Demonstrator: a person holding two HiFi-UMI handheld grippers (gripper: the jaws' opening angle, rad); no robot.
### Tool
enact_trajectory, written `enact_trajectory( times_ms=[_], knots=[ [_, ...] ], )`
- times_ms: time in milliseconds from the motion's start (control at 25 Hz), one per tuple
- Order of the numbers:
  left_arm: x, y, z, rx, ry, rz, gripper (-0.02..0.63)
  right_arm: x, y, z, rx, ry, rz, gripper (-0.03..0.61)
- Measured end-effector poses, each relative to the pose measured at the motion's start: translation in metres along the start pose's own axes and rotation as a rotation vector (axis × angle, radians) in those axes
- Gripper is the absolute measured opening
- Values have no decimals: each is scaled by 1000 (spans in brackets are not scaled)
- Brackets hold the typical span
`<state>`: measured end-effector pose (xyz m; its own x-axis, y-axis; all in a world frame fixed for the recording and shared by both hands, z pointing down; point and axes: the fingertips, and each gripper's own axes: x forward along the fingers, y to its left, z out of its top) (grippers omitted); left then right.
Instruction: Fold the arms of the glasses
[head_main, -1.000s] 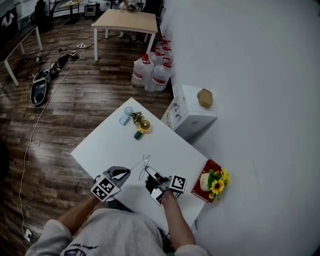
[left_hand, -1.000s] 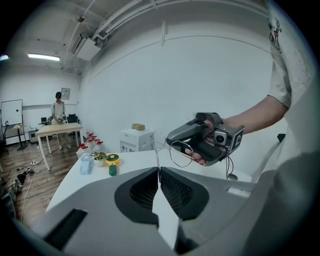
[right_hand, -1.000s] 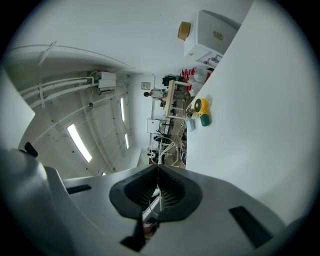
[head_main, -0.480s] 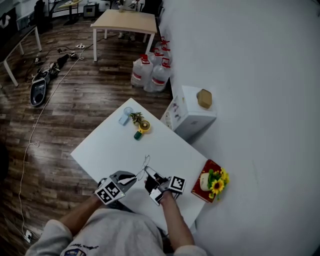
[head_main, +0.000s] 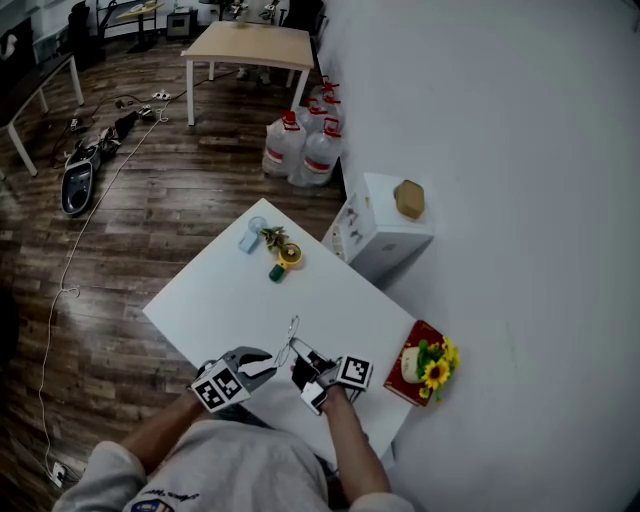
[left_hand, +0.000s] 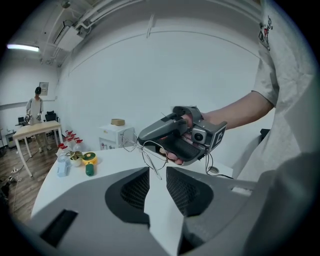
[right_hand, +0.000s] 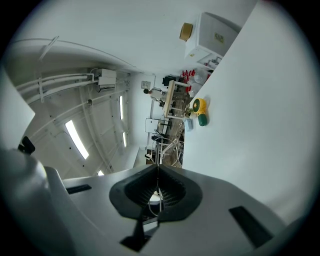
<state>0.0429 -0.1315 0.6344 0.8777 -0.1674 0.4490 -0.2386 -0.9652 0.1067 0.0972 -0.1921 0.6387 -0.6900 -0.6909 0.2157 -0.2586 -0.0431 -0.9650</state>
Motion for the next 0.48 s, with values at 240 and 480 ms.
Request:
enact_trajectory(
  times_ms=[240, 480],
  knots=[
    [-14, 22, -1, -84, -32, 62, 94, -5, 0, 1, -12, -17, -12, 11],
    [-37, 70, 0, -143, -54, 217, 92, -15, -2, 8, -37, -64, -30, 11]
  ],
)
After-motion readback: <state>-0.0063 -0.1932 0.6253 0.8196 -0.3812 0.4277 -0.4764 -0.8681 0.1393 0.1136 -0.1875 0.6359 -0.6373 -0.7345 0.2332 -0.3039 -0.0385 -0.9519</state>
